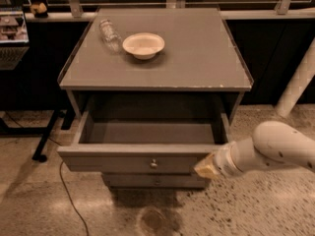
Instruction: Close top drawer
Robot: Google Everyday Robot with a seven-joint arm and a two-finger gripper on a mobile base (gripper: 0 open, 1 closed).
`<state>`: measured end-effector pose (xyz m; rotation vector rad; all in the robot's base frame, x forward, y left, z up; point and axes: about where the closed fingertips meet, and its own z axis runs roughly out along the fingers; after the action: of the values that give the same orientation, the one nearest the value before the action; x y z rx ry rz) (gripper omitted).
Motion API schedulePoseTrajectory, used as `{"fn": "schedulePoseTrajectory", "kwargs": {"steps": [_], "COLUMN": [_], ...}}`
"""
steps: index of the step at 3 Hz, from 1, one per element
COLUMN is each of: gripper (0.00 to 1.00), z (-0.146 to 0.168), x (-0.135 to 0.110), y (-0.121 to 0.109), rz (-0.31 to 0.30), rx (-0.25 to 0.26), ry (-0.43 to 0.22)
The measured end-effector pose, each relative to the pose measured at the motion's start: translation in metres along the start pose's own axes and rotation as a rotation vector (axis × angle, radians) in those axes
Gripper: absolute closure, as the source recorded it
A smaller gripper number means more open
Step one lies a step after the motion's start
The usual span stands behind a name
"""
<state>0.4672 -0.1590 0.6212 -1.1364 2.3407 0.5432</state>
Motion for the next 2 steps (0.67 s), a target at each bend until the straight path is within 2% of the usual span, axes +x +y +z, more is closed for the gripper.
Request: {"fn": "schedulePoseTrajectory", "kwargs": {"steps": [1,2], "gripper": [1.00,1.00], "z": [0.000,0.015], "x": [0.001,-0.022], "y": [0.001,-0.016], "rz": [0.000,-0.033], "rx": [0.000,0.000], "ry": [0.000,-0.015]}}
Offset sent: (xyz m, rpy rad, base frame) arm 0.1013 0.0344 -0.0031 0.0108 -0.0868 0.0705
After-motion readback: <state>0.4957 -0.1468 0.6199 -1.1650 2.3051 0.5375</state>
